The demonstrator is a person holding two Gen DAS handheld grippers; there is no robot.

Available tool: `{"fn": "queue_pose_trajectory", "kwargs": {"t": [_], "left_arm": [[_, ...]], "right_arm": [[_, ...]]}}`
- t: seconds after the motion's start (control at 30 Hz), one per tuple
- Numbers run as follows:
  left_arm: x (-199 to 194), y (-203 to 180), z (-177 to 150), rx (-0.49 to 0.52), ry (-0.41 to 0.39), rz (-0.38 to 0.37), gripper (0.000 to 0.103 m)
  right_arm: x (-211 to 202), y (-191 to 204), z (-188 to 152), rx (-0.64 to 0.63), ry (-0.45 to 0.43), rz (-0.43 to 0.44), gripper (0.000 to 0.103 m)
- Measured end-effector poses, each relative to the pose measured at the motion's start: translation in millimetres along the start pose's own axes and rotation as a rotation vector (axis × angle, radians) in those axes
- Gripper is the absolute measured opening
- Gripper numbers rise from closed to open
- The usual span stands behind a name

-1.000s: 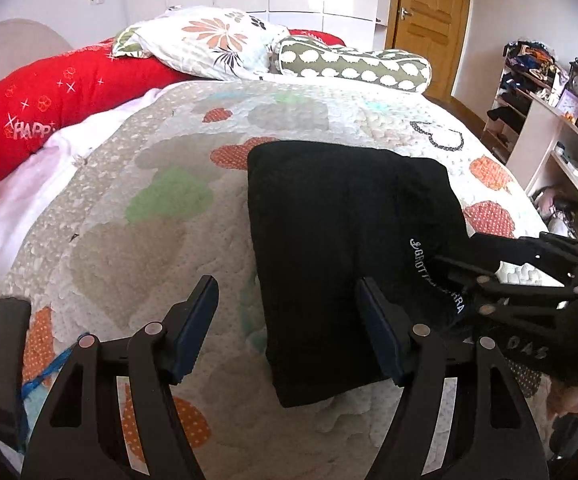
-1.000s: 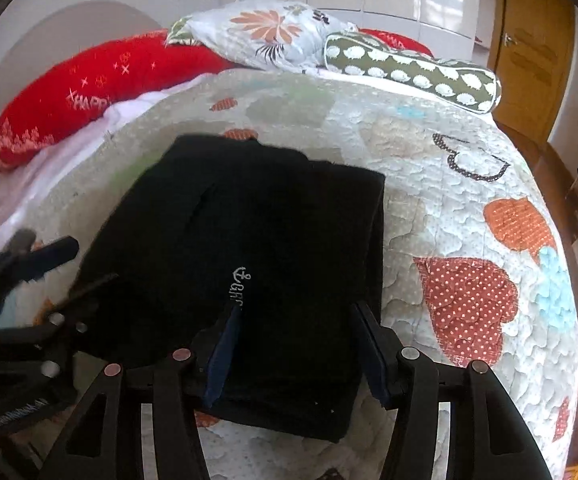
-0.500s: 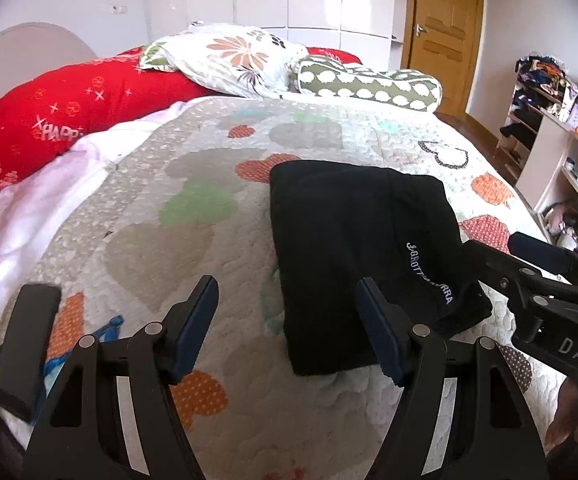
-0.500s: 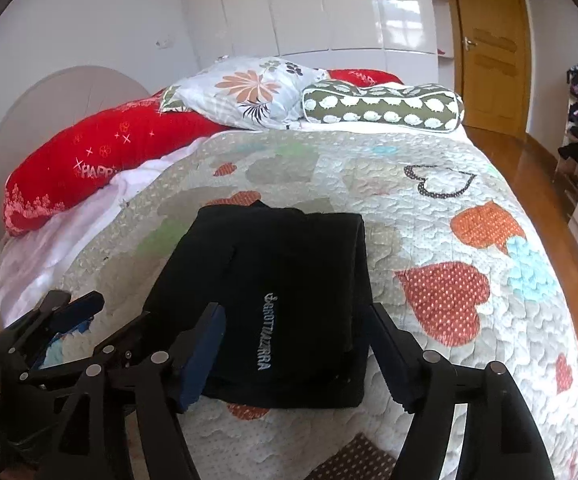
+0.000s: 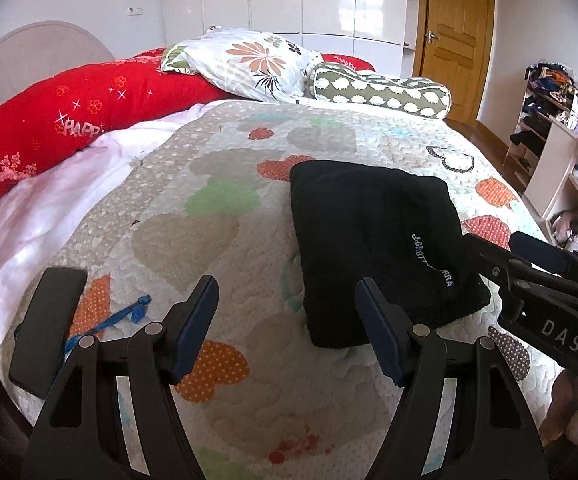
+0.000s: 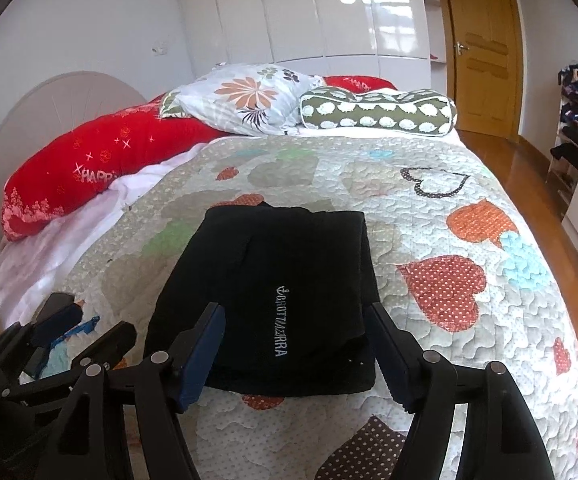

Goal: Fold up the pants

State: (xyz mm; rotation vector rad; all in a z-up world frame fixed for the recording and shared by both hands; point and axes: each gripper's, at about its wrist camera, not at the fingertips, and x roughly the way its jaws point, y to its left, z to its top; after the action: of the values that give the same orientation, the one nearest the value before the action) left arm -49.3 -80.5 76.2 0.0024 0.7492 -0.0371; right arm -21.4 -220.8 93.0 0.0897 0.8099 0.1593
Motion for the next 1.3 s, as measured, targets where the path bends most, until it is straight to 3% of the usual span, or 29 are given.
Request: {"fn": "queue_pose_trajectory", "kwargs": {"t": [1.3], "left_arm": [[0.7,-9.3,-3.3,0.018,-0.002,0.014,0.072]], "right_arm": [[5.8,-5.8,-2.6,-0.003,0.025,-0.002,0.07]]}}
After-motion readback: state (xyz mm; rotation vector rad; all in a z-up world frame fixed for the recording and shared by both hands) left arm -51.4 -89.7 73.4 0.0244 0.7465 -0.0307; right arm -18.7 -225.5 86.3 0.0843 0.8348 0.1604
